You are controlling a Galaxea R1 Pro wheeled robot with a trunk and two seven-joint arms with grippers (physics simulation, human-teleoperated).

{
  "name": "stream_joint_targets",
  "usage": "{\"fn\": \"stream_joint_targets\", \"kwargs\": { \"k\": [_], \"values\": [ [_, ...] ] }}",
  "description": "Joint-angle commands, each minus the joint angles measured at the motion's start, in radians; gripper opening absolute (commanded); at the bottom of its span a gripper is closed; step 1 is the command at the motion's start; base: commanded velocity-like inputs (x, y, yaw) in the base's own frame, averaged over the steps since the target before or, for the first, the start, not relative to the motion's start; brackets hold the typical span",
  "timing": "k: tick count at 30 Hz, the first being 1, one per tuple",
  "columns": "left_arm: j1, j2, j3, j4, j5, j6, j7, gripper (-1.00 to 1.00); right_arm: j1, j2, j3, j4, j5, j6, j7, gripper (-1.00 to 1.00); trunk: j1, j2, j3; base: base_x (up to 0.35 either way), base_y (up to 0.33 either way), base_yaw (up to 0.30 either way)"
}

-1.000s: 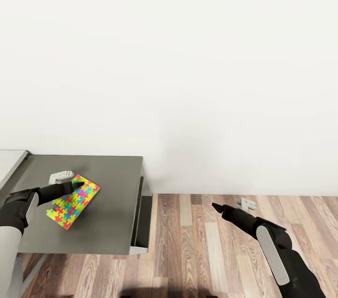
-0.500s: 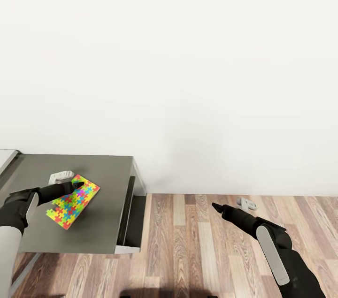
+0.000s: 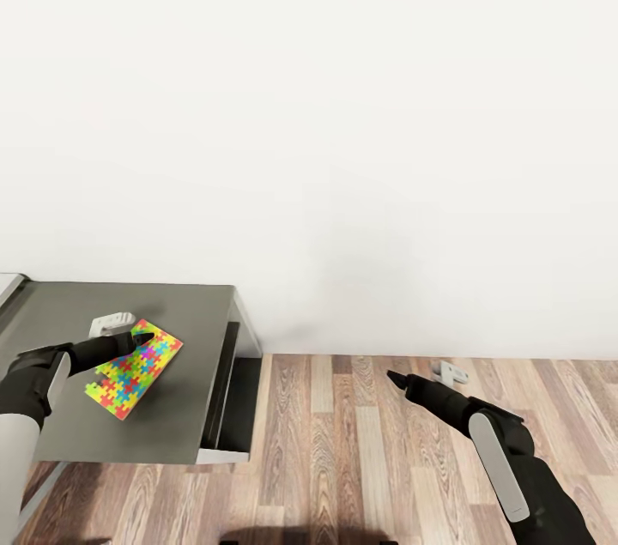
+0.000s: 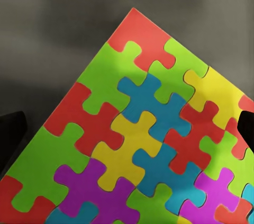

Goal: Put all the toys in the child's room - the three board games (two on the bed and one on the table), the two jigsaw puzzles on the table, and the tennis ball on the table - inside the toy box on the table in the child's room.

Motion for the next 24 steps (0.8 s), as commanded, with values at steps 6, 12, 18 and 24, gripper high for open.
{"fn": "stream_joint_targets", "kwargs": {
  "k": [6, 12, 18, 24],
  "values": [
    [0.000, -0.001, 0.005, 0.045, -0.019, 0.005, -0.010, 1.00, 0.000, -0.001, -0.004, -0.001, 0.004, 0.006, 0.052, 1.00, 0.001, -0.001, -0.002, 0.000, -0.002, 0.000],
    [0.000, -0.002, 0.005, 0.045, -0.019, 0.005, -0.010, 1.00, 0.000, -0.001, -0.004, -0.001, 0.005, 0.006, 0.062, 1.00, 0.001, -0.001, -0.002, 0.000, 0.000, 0.000],
    [0.000, -0.002, 0.005, 0.045, -0.019, 0.006, -0.010, 1.00, 0.000, -0.001, -0.004, -0.001, 0.005, 0.006, 0.063, 1.00, 0.001, -0.001, -0.002, 0.000, 0.000, 0.000],
    [0.000, -0.001, 0.005, 0.045, -0.019, 0.009, -0.066, 1.00, 0.000, -0.001, -0.004, -0.001, 0.005, 0.006, 0.063, 1.00, 0.001, -0.001, -0.002, 0.000, 0.000, 0.000]
  ]
}}
